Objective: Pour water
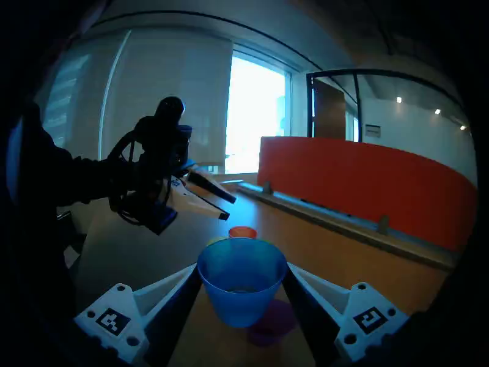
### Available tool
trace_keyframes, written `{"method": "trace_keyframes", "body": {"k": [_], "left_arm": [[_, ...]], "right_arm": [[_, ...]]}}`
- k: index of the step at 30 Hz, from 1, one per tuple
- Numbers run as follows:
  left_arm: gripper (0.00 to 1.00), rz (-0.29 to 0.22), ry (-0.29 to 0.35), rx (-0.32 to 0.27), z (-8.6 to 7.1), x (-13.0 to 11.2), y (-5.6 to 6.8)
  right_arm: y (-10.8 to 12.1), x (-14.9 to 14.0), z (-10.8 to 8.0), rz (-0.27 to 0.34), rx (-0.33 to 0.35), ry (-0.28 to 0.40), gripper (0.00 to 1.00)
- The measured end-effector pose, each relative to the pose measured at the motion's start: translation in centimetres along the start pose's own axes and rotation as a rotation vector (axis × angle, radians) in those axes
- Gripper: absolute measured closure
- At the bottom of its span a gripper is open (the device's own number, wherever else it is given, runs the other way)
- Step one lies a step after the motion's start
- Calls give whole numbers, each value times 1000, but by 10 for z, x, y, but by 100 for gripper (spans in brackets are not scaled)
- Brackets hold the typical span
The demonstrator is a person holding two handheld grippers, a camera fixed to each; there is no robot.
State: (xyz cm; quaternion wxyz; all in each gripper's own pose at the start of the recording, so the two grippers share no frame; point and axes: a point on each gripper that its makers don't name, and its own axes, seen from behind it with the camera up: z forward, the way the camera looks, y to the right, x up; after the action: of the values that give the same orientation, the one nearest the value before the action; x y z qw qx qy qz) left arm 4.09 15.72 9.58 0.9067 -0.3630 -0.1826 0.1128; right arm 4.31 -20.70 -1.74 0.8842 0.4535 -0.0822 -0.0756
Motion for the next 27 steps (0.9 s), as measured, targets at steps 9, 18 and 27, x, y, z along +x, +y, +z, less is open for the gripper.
{"method": "trace_keyframes", "body": {"k": [9, 18, 27], "left_arm": [[8, -1, -3, -4, 3, -1, 0], [8, -8, -18, -15, 11, -4, 0], [8, 8, -50, -21, 23, -11, 1]], "right_arm": [[12, 33, 2, 7, -23, 84, 9], [23, 49, 2, 15, -43, 136, 9], [26, 47, 2, 7, -45, 136, 9]]}}
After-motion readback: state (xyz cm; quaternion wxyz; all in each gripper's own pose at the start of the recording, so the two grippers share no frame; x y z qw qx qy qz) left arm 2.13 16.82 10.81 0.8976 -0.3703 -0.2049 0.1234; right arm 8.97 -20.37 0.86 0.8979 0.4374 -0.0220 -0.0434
